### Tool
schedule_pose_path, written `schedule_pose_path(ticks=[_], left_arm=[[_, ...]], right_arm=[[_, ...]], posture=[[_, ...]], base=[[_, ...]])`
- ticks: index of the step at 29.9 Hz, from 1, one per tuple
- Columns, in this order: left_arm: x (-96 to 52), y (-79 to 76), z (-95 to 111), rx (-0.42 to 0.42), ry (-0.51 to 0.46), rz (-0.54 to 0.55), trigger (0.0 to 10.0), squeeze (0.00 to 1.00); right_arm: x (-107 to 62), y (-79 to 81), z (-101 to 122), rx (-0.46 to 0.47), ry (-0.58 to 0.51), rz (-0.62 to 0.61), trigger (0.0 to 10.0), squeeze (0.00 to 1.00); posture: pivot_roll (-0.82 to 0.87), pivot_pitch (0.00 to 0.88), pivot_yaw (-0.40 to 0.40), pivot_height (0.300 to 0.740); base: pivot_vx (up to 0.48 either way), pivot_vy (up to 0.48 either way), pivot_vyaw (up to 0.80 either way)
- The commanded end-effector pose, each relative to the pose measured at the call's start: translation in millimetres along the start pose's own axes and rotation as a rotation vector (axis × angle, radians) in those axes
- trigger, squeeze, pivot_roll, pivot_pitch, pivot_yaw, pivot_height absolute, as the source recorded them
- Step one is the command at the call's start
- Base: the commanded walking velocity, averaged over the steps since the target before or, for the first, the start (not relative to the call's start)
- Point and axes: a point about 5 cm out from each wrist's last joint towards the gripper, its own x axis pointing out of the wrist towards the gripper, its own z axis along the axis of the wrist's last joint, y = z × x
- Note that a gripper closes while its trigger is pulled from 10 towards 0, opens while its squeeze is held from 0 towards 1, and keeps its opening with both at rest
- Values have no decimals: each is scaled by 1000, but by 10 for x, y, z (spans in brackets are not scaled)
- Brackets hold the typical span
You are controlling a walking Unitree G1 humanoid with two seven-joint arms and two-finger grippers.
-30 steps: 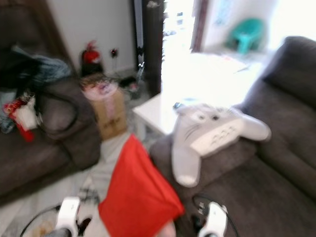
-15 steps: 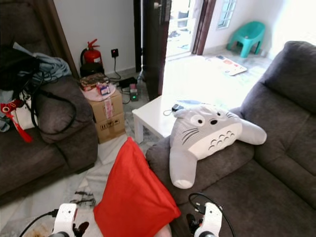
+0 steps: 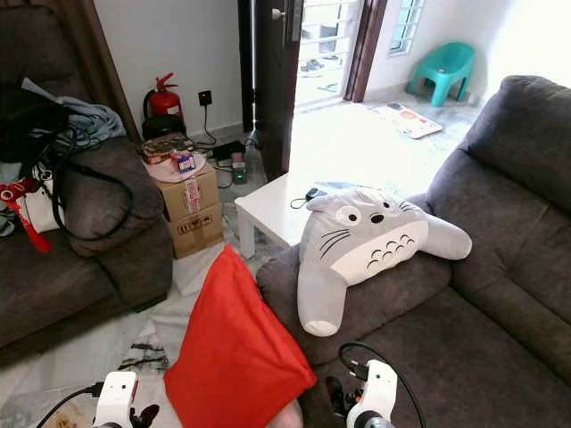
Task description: Move the pillow to the sofa from floor
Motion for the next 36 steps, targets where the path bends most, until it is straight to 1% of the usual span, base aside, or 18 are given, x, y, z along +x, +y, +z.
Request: schedule_pose_path(ticks=[1,7,15,16,24,33,36], left_arm=[[-4,15,-5,-18,-5,15,10000,0],[-6,39,-1,-21,-8,28,10000,0],[-9,51,1,-19,-12,29,10000,0],[-9,50,1,-19,-13,29,10000,0],[-8,40,-6,-26,-8,27,10000,0],[-14,42,-30,-34,-1,25,10000,0],[-16,48,-39,-24,2,27,10000,0]], right_arm=[[5,-17,24,12,-6,-29,10000,1000],[-15,-46,-28,41,2,-39,10000,1000],[-21,-49,-57,35,13,-43,10000,1000],[-21,-42,-65,35,20,-34,10000,0],[-16,-8,-95,26,34,-32,10000,0],[-31,19,-189,28,58,-42,10000,0],[-41,-19,-185,29,59,-47,10000,0]], posture=[[85,0,-64,740],[83,0,-60,740],[84,0,-56,740],[86,0,-57,740],[86,0,-56,740],[86,0,-57,740],[87,0,-59,740]], base=[[0,0,0],[0,0,0],[0,0,0],[0,0,0],[0,0,0],[0,480,0],[0,180,0]])
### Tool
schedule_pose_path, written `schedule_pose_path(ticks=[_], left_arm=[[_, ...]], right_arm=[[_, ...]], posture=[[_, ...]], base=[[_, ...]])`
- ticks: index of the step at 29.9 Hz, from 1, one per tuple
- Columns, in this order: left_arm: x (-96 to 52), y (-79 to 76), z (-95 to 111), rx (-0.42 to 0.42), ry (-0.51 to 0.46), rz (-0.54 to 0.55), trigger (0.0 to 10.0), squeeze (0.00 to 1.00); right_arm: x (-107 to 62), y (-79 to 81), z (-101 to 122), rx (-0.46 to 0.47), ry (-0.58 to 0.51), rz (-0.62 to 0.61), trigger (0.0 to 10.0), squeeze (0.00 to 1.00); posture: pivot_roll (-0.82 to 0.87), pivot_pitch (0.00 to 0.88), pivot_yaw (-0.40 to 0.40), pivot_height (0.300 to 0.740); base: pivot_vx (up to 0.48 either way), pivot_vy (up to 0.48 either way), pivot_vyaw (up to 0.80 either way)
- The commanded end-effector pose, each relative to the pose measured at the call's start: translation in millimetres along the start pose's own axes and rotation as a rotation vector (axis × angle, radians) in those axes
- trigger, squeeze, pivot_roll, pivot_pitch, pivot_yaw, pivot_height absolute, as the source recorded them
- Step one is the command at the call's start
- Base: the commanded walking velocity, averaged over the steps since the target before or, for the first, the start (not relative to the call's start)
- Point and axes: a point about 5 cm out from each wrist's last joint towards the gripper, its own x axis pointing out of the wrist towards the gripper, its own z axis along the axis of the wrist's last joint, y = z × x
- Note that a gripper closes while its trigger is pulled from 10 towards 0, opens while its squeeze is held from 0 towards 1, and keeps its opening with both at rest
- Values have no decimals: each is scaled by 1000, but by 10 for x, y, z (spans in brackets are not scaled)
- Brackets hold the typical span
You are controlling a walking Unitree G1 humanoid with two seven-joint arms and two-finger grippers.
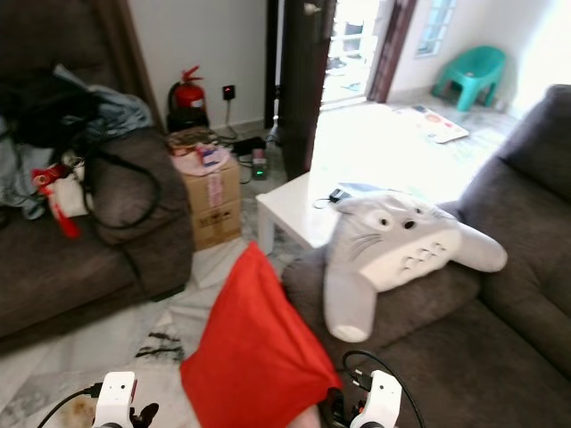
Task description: Move the pillow to the sofa from floor
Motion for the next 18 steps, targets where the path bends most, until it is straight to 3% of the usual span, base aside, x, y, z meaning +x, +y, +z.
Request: schedule_pose_path(ticks=[1,18], left_arm=[[12,-42,27,-2,-8,-7,10000,0],[18,-37,89,-34,-46,-8,10000,0]], right_arm=[[-25,-111,5,-6,4,-26,10000,0],[11,-73,155,-4,-46,-33,10000,0]], posture=[[87,0,-58,740],[91,0,-58,740]], base=[[0,0,0],[0,0,0]])
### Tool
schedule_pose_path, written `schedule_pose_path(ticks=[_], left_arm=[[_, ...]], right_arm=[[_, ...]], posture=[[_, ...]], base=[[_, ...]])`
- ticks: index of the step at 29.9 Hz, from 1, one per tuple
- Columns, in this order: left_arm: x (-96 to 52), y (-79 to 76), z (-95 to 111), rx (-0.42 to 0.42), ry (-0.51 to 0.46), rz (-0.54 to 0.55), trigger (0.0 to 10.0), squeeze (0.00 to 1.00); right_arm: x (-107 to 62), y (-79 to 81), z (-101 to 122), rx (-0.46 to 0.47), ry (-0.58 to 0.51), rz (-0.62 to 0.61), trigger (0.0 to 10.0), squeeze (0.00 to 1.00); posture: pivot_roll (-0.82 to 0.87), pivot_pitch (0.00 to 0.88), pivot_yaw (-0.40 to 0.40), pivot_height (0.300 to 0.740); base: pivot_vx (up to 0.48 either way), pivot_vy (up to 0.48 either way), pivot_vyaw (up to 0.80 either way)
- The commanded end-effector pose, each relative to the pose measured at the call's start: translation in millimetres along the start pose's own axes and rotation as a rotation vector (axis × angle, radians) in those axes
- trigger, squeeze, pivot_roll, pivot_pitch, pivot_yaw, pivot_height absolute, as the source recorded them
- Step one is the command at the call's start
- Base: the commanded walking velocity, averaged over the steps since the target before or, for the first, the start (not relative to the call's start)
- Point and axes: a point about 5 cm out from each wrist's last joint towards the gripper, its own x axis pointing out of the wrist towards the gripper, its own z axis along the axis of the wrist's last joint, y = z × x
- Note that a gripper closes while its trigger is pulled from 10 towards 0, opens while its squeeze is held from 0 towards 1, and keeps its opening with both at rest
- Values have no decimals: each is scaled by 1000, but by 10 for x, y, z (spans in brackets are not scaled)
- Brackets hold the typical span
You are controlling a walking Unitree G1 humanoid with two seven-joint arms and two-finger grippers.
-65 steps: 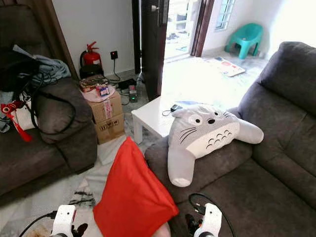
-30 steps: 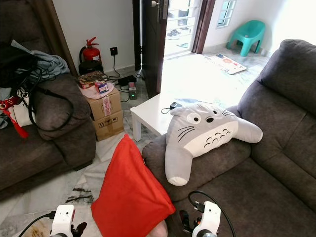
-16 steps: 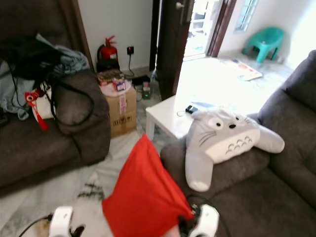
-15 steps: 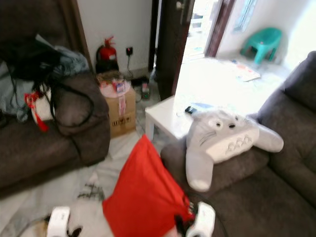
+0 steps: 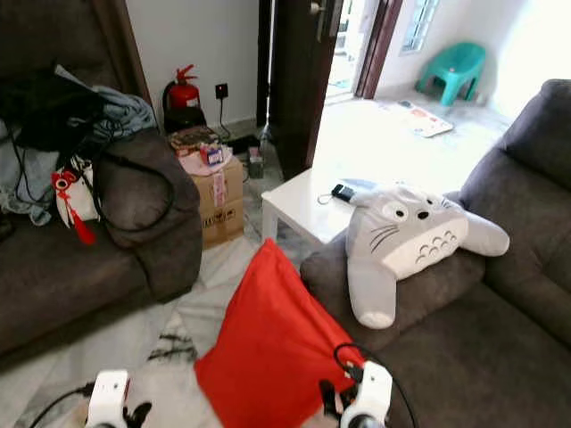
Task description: Move the pillow to the sofa from floor
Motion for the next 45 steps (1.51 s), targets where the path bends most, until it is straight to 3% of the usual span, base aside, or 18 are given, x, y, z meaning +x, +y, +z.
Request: schedule_pose_path(ticks=[1,12,23,45], left_arm=[[1,7,10,-27,-7,1,10000,0],[14,9,52,-30,-12,13,10000,0],[15,28,75,-30,-23,24,10000,0],[19,-22,75,-37,-27,-5,10000,0]], right_arm=[[4,-31,61,6,-25,-18,10000,0],[12,-38,129,9,-51,-22,10000,0],[27,18,121,7,-35,-7,10000,0],[47,90,187,15,-67,23,10000,0]], posture=[[92,0,-59,740],[89,0,-56,740],[91,0,-56,740],[94,0,-55,740]], base=[[0,0,0],[0,0,0],[385,0,-156],[0,0,0]])
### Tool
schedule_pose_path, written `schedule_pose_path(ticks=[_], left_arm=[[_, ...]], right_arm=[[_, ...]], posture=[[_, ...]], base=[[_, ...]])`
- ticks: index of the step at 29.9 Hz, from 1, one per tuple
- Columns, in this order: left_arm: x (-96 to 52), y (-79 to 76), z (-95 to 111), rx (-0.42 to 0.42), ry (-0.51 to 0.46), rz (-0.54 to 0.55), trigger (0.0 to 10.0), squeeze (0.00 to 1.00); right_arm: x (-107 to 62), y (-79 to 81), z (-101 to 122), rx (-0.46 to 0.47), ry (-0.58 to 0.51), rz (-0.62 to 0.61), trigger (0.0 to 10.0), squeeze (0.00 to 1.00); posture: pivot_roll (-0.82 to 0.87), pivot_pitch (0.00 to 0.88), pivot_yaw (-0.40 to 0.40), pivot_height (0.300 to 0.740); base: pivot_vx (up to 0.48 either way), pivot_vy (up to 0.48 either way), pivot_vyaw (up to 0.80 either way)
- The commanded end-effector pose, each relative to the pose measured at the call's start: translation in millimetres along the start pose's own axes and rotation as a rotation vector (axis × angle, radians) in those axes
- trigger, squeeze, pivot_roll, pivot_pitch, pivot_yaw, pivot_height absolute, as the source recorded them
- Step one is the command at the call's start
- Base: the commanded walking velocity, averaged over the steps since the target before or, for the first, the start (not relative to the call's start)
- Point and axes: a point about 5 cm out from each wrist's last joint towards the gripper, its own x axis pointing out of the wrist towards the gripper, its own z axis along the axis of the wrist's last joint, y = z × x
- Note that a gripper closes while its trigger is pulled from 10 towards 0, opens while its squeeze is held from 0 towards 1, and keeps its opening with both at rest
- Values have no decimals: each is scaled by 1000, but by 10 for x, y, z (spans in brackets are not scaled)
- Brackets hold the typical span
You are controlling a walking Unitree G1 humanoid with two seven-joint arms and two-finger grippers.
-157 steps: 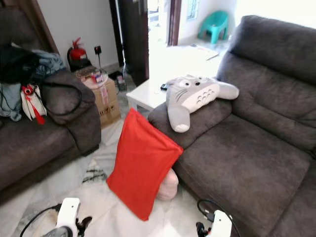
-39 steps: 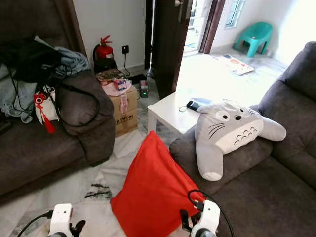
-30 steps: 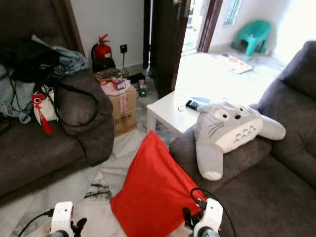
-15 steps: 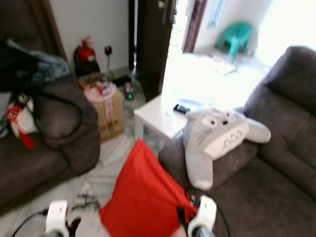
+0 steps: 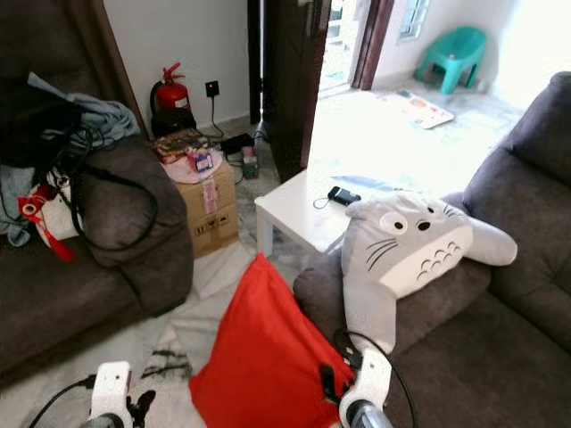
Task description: Move the pillow to the sofa from floor
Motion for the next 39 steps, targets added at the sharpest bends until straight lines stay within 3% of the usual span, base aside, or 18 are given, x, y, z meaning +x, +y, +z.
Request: schedule_pose_path(ticks=[1,6,9,15,16,19,20,21,23,25,33,39], left_arm=[[-2,-6,-18,-7,9,-6,10000,0],[-2,-13,-11,-14,-1,-10,10000,0],[11,-31,67,-15,-45,-11,10000,0],[21,15,222,1,-140,59,10000,0],[25,56,314,13,-181,95,10000,0],[22,65,621,32,-338,98,10000,0],[22,65,621,32,-338,98,10000,0],[-5,83,806,77,-439,120,10000,0],[-39,92,946,117,-522,140,10000,0],[-156,43,1222,119,-702,154,10000,0],[-390,-83,1403,156,-899,154,10000,0],[-423,-111,1396,154,-899,153,10000,0]], right_arm=[[2,-29,40,10,-14,-9,10000,0],[13,-34,106,6,-30,-4,10000,0],[40,19,264,7,-106,27,10000,0],[40,20,262,-11,-105,16,10000,0],[35,0,276,-46,-119,-6,10000,0],[32,31,514,-37,-263,33,10000,0],[32,31,514,-37,-263,33,10000,0],[20,48,641,-80,-334,48,10000,0],[7,62,731,-121,-383,58,10000,0],[-67,63,964,-116,-542,83,10000,0],[-222,29,995,-174,-675,83,10000,0],[-239,46,860,-196,-649,97,10000,0]], posture=[[94,0,-56,740],[96,0,-59,740],[95,0,-58,740],[93,0,-57,740],[99,0,-60,740],[103,1,-57,740],[103,1,-57,740],[94,0,-54,740],[91,0,-52,740],[98,0,-50,740],[98,0,-49,740],[99,0,-50,740]], base=[[0,0,0],[0,0,0],[0,0,0],[0,0,0],[0,0,0],[0,0,0],[0,0,0],[0,0,0],[0,0,0],[0,0,0],[0,0,0],[0,0,0]])
